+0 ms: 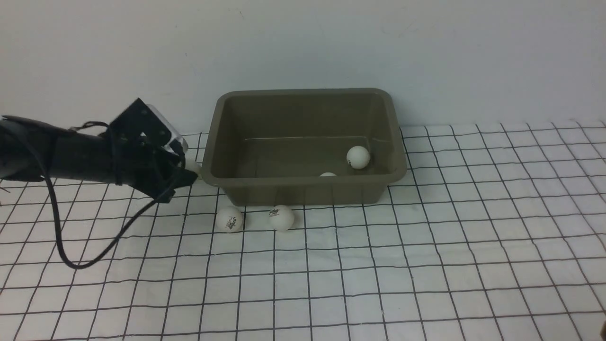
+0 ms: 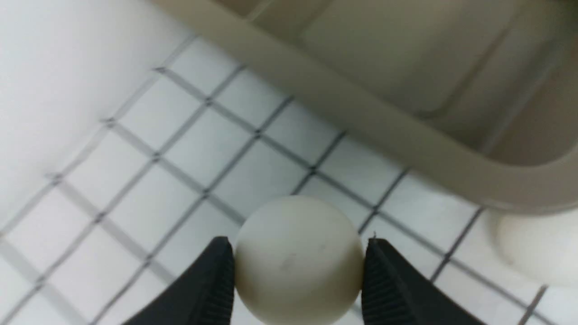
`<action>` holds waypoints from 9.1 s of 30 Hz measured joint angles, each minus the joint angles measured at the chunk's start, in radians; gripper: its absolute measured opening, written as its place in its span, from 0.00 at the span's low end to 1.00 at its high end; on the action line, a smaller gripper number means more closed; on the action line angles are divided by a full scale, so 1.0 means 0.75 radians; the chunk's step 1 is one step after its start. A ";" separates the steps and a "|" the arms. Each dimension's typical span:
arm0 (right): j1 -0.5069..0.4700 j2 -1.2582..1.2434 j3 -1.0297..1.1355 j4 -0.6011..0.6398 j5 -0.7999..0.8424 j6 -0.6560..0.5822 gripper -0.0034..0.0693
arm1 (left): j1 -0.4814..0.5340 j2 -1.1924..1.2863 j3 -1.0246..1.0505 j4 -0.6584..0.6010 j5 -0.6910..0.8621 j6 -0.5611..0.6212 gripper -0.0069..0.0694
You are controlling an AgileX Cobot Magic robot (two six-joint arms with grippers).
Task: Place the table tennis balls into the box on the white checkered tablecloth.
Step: 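Drop the ball into the bin, then reach for and grasp a ping pong ball on the table beside the basket, then drop the ball into the bin, then reach for and grasp a ping pong ball on the table beside the basket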
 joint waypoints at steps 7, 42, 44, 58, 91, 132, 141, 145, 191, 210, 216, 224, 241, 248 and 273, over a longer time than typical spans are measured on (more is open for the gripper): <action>0.000 0.000 0.000 0.000 0.000 0.000 0.77 | 0.003 -0.099 -0.028 -0.118 0.229 0.039 0.51; 0.000 0.000 0.000 0.001 0.000 0.000 0.77 | -0.131 -0.371 -0.111 0.531 0.647 -1.035 0.72; 0.000 0.000 0.000 0.001 0.000 0.000 0.77 | -0.144 -0.399 -0.093 0.569 0.656 -1.095 0.70; 0.000 0.000 0.000 0.001 0.000 0.000 0.77 | -0.157 -0.637 0.598 0.255 -0.011 -0.902 0.68; 0.000 0.000 0.000 0.001 0.000 0.000 0.77 | -0.158 -0.021 0.504 -0.667 0.144 0.354 0.78; 0.000 0.000 0.000 0.001 0.000 0.000 0.77 | -0.236 -0.103 0.376 -0.467 -0.220 -0.017 0.54; 0.000 0.000 0.000 0.001 0.000 0.000 0.77 | -0.214 -0.208 0.451 0.030 -0.223 -0.408 0.54; 0.000 0.000 0.000 0.001 0.000 0.000 0.77 | -0.211 -0.258 0.452 -0.009 -0.217 -0.406 0.54; 0.000 0.000 0.000 0.001 0.000 0.000 0.77 | -0.360 -0.341 0.508 -0.024 0.020 -0.513 0.61; 0.000 0.000 0.000 0.001 0.000 0.030 0.77 | -0.705 -0.103 0.520 -0.673 -0.355 0.032 0.51; 0.000 0.000 0.000 0.001 0.000 0.030 0.77 | -0.705 -0.153 0.520 -0.678 -0.312 0.041 0.51; 0.000 0.000 0.000 0.001 0.000 0.030 0.77 | -0.699 -0.370 0.520 -0.623 -0.046 0.041 0.51; 0.000 0.000 0.000 0.001 0.000 0.030 0.77 | -0.536 -0.538 0.554 -0.642 -0.168 -0.066 0.51; 0.000 0.000 0.000 0.001 0.000 0.030 0.77 | -0.540 -0.538 0.556 -0.638 -0.592 -0.029 0.51; 0.000 0.000 0.000 0.001 0.000 0.030 0.77 | -0.595 -0.662 0.586 -0.117 0.094 -0.883 0.51</action>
